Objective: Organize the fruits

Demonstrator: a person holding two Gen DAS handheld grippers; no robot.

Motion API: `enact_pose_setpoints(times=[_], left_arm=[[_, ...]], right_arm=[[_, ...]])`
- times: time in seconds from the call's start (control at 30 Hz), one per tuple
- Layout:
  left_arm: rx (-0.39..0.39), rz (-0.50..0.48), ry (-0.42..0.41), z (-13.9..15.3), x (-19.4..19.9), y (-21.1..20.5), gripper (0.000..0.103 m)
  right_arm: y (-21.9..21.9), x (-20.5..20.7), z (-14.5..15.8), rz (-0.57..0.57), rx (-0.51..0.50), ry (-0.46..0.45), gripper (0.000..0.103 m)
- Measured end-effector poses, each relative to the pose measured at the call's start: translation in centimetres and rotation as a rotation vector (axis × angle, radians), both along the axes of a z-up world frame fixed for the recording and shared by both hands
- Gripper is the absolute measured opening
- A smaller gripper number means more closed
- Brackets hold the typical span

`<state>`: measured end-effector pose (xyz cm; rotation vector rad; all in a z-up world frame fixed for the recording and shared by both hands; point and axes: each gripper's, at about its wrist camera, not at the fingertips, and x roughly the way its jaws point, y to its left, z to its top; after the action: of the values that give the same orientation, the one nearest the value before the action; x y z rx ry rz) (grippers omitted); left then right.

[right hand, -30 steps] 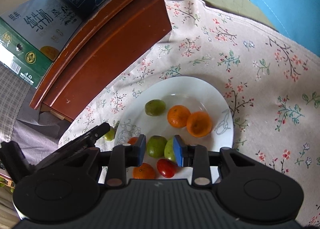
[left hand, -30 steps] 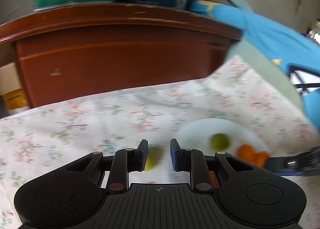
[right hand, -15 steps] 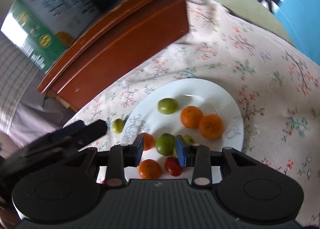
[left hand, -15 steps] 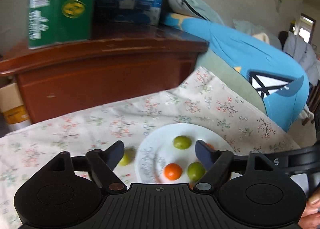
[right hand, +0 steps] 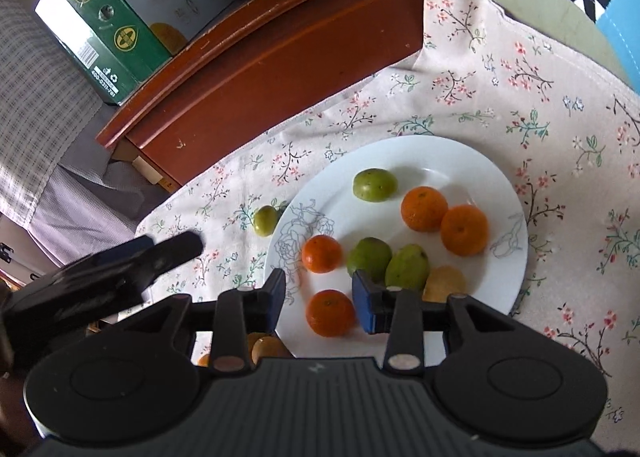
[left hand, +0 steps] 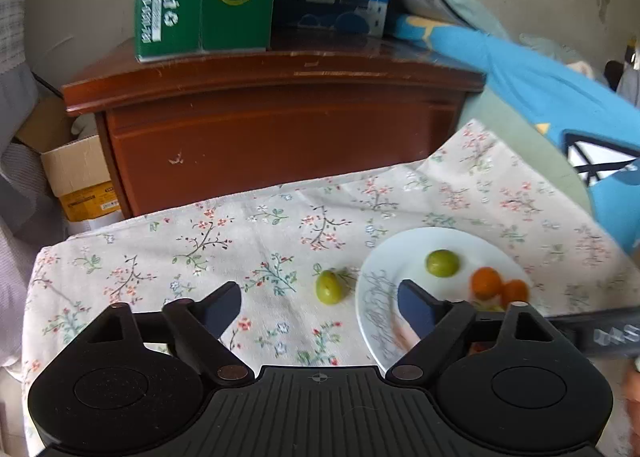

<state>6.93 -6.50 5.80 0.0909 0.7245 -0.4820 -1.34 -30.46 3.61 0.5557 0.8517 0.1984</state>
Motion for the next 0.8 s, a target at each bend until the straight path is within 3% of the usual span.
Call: enact_pose_setpoints(times=[0.17, 0.3, 0.37, 0.53, 0.67, 0.8], left_arm=[[-0.010, 0.025, 0.059, -2.0, 2.7, -0.5, 0.053], [-0.006, -0.020, 0.060, -3.1, 3.5, -1.4, 0.050], [-0.018, -0.039, 0.076, -3.5, 3.9, -1.8, 0.042], [-0.007, -0.048, 0.091, -4.6, 4.6, -2.3, 0.035], [-0.006, -0.070, 0.098, -5.3, 4.7, -2.6, 0.020], [-0.005, -0.066, 0.085, -5.4, 4.6, -2.7, 0.020]], right_arm=[[0.1, 0.1, -0.1, 0.007, 0.012, 0.009, 0.040], [0.3, 0.3, -0.2, 0.012, -0.005, 0.010, 0.040], [0.3, 0.4, -0.5, 0.010, -0.009, 0.017, 0.040], [0.7, 0.5, -0.9, 0.017, -0.028, 0.009, 0.040], [1.6, 0.3, -0.7, 0.052, -0.073, -0.024, 0.040], [2.6, 0.1, -0.4, 0.107, -0.104, -0.060, 0.037]])
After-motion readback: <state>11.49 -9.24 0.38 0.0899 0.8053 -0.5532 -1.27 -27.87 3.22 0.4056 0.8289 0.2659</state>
